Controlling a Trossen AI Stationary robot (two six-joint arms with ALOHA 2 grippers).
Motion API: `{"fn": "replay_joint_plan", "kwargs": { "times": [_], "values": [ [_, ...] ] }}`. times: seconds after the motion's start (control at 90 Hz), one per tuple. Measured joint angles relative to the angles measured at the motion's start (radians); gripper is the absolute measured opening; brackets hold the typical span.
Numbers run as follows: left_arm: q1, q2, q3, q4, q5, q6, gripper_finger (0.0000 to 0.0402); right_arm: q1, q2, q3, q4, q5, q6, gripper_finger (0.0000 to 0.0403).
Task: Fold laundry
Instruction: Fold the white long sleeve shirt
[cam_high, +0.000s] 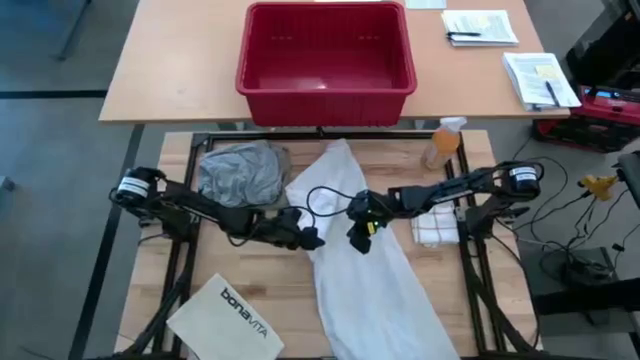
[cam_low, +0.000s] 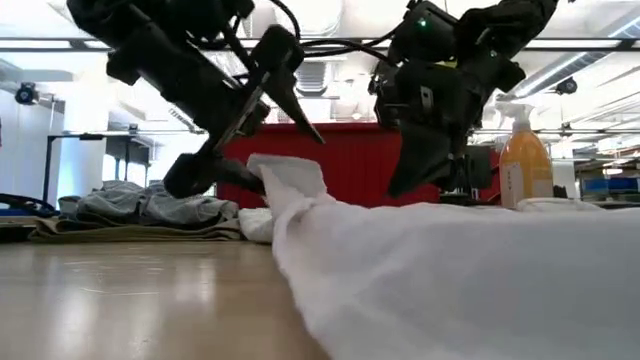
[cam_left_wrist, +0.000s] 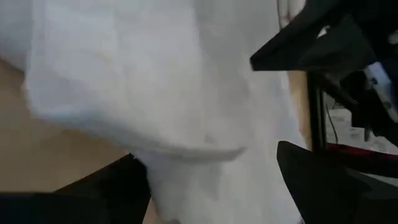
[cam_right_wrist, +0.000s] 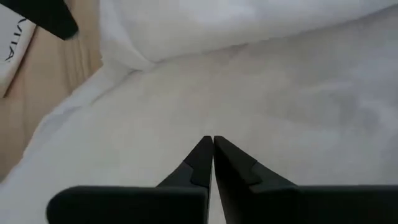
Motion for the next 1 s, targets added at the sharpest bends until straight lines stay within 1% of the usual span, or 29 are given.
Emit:
{"fn": "replay_joint_plan", "kwargs": {
  "times": [0.156,0.267,0.411,0.478,0.556,0.644,0.744,0.844,0.944,1.0],
  "values": [
    [0.005,-0.013,0.000,0.005,-0.006,0.033,0.0309,0.001,0.000,0.000,-0.001,0.000,0.000,0.0000],
    [0.013,0.003,0.000,0.005,-0.009,0.048,0.0309,0.001,0.000,0.000,-0.001,-0.001,-0.001,0.0000],
    [0.015,0.003,0.030,0.014,-0.094,0.067,0.0309,0.001,0.000,0.000,0.000,-0.007,-0.001,0.0000],
    [0.017,0.003,0.055,0.011,-0.124,0.099,0.0309,0.001,-0.006,0.000,-0.001,-0.016,0.000,0.0000],
    [0.018,0.003,0.090,0.008,-0.162,0.147,0.0309,0.001,-0.032,0.000,-0.019,-0.019,0.000,0.0000],
    [0.021,0.007,0.120,-0.026,-0.183,0.170,0.0309,0.001,-0.084,0.000,-0.055,-0.016,-0.001,0.0000],
    [0.025,0.041,0.130,-0.030,-0.185,0.161,0.0309,0.001,-0.156,-0.003,-0.108,0.035,-0.026,0.0000],
    [0.023,0.109,0.129,0.051,-0.185,0.096,0.0309,-0.002,-0.228,-0.010,-0.149,0.061,-0.057,0.0000],
    [0.012,0.196,0.132,0.227,-0.185,0.066,0.0309,-0.005,-0.290,-0.016,-0.194,0.064,-0.077,0.0000],
    [0.010,0.242,0.157,0.298,-0.181,0.051,0.0309,-0.006,-0.321,-0.019,-0.212,0.064,-0.079,0.0000]
  ]
}}
